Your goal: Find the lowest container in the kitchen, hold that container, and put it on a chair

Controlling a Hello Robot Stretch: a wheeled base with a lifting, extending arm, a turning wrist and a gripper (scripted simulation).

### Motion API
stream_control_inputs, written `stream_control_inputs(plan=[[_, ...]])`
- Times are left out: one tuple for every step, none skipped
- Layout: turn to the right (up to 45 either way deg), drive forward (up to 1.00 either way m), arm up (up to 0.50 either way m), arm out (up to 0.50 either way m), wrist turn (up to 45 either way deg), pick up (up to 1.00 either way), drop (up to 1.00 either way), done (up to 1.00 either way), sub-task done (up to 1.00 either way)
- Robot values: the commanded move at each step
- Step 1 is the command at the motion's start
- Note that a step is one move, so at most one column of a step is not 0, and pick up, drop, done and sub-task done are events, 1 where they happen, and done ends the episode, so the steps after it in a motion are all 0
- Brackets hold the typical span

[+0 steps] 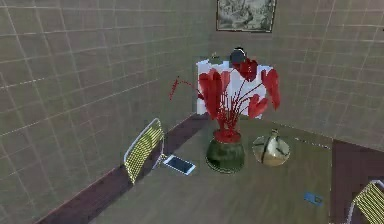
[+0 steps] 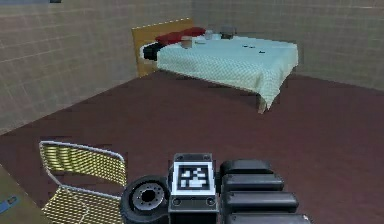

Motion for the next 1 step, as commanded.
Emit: stream_control_inputs(plan=[[45.0, 0.00, 0.00, 0.00, 0.0, 0.00, 0.00, 0.00, 0.00]])
